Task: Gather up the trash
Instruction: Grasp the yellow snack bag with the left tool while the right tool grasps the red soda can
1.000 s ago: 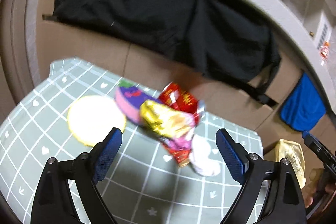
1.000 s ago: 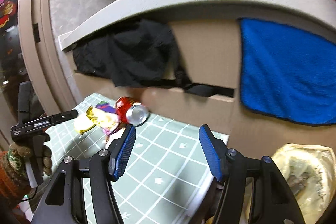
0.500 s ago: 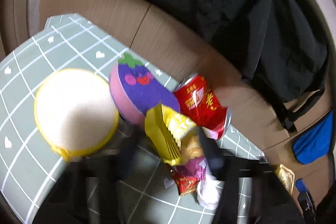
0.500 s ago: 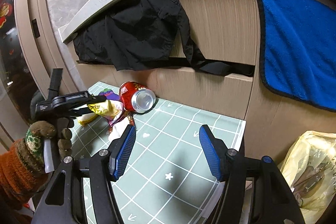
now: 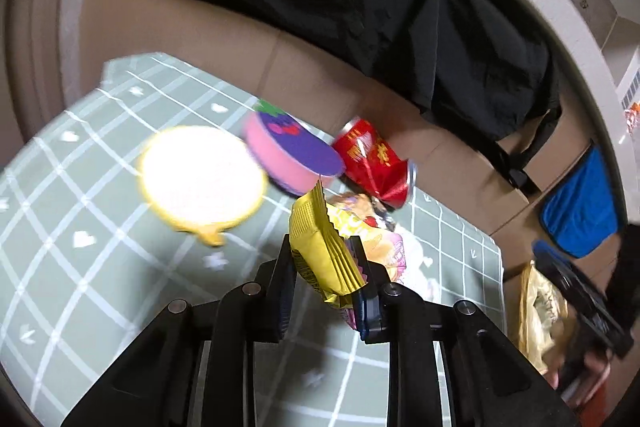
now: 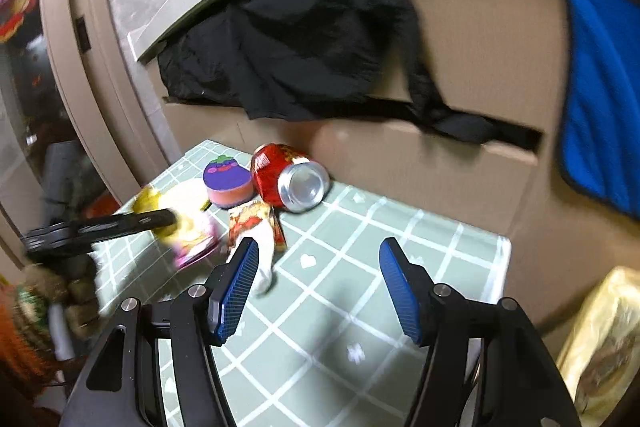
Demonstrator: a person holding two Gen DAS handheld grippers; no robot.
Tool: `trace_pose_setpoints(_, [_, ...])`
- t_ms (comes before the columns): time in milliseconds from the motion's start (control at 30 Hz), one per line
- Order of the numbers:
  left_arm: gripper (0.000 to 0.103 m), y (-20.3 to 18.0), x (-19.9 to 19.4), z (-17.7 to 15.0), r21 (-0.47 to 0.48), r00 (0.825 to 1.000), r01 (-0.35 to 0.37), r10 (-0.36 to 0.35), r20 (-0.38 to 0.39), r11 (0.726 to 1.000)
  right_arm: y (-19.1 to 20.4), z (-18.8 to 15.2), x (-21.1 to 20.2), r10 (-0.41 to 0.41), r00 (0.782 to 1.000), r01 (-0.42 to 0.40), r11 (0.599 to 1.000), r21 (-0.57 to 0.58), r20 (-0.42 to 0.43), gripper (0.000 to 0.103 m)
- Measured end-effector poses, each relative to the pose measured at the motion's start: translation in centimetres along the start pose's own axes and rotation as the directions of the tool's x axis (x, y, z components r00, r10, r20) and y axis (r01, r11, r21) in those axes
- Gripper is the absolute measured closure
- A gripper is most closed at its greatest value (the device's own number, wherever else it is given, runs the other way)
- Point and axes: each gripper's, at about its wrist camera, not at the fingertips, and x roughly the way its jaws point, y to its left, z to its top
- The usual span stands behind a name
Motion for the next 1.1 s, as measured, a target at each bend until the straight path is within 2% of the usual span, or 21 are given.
trace_pose_setpoints(133, [0.078,0.9,-3.6,-0.3,0.036,0.993,-0.05,0.046,0.109,0.998,1.2,1.9,4.3,0.018,1.0,-0.019,0.998,0.061,0.008,0.043])
trace_pose_setpoints(233, [0.078,1.7,-5.1,-0.4,0.037,0.988,-0.051,0.045,0.148,0.998,1.7,2.9,8.2,0.032,0.999,-0.03,0.99,0.136,-0.014,0.043])
trace_pose_setpoints(367, [0.078,2.9,-5.8,-0.4,0.013,0.987,-0.028,0.026,0.157,1.0,2.6,3.9,13.5,-0.008,0.999,0.017,0.981,0.195,-0.048,0.043])
trace_pose_setpoints(500, [0.078,4.3,-5.8,-0.7,-0.005,0.987,-0.035,0.035,0.155,0.999,1.9,4.5,17.3,-0.074,0.993,0.096,0.958,0.271,-0.092,0.043])
trace_pose_setpoints(633, [0.078,5.2,-5.2,-1.0,-0.029,0.988,-0.036,0.04,0.147,0.999,0.8,4.1,18.8,-0.043,0.987,0.088,0.949,0.302,-0.154,0.043])
trace_pose_setpoints(667, [0.078,5.4,-5.1,-1.0,-0.036,0.989,-0.035,0.04,0.143,0.999,0.6,3.8,19.1,-0.031,0.983,0.083,0.953,0.29,-0.179,0.046])
trace_pose_setpoints(733, [0.078,5.5,-4.7,-1.0,-0.049,0.99,-0.026,0.032,0.134,0.998,0.5,3.5,18.7,0.0,0.98,0.056,0.961,0.272,-0.201,0.052])
trace_pose_setpoints(833, [0.078,5.0,-4.6,-1.2,-0.046,0.991,-0.014,0.02,0.132,0.999,0.8,3.0,16.5,0.032,0.976,0.018,0.974,0.224,-0.215,0.053])
trace_pose_setpoints(967, [0.078,3.5,-4.8,-1.5,-0.016,0.991,-0.003,0.005,0.133,1.0,1.0,2.7,12.2,0.064,0.982,-0.03,0.982,0.185,-0.179,0.053])
trace_pose_setpoints(1100, [0.078,1.8,-5.1,-1.9,0.021,0.991,0.001,-0.004,0.136,1.0,1.1,2.8,7.7,0.052,0.991,-0.034,0.989,0.145,-0.123,0.053])
